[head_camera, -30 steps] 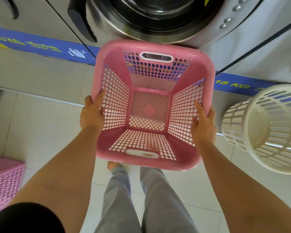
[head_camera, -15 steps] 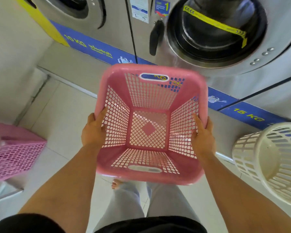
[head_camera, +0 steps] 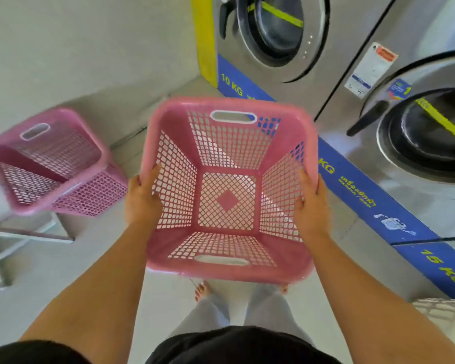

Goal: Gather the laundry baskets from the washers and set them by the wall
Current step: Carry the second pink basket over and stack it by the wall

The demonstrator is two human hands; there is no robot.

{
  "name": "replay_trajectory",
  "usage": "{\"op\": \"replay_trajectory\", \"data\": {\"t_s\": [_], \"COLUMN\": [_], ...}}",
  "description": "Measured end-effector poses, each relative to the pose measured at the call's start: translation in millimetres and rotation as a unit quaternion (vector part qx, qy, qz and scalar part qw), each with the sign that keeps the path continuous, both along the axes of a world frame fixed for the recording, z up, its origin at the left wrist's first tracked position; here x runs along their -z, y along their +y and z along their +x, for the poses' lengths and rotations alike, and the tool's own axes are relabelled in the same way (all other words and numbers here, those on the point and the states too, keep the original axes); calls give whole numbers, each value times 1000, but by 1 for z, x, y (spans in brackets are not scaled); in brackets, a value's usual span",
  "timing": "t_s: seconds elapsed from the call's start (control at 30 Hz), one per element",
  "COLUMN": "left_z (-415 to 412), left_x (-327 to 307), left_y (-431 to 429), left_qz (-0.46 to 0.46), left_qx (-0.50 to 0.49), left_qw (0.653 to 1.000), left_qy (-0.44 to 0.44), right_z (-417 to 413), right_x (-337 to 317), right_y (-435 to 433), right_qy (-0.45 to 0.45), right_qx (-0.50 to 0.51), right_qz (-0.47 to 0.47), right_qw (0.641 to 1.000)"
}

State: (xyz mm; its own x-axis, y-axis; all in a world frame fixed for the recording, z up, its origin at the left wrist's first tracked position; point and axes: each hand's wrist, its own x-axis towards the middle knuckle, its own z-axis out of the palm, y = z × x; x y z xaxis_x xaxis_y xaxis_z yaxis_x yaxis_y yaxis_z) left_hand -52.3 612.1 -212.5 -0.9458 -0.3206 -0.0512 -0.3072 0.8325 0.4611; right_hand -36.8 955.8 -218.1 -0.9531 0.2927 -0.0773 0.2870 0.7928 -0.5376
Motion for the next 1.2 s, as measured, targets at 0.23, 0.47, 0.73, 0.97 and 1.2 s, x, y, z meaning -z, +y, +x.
{"op": "replay_trajectory", "data": {"t_s": [0.23,0.47,0.73,0.97,1.2], "left_z": [22,19,-13,-33,-53], "left_x": [-28,-53,-68,-67,-47], "left_y": [-117,-217,-314,-379,-463], "left_qz": [-22,-51,-90,-95,-68], "left_qx": [-127,-254,-370,-449,-457], "left_qw": [988,954,898,866,875], "left_qy": [86,152,222,201,146], "right_z": [-50,-124,-211,-268,-299], "right_x": [-20,-45,-69,-71,-40], "right_y": [-128,-253,-387,-482,-569], "right_qy": [83,156,210,190,145], "right_qx": [-97,-178,-270,-339,-372], "right_qz": [-22,-58,-91,-95,-83], "right_qw": [992,970,935,916,913]}}
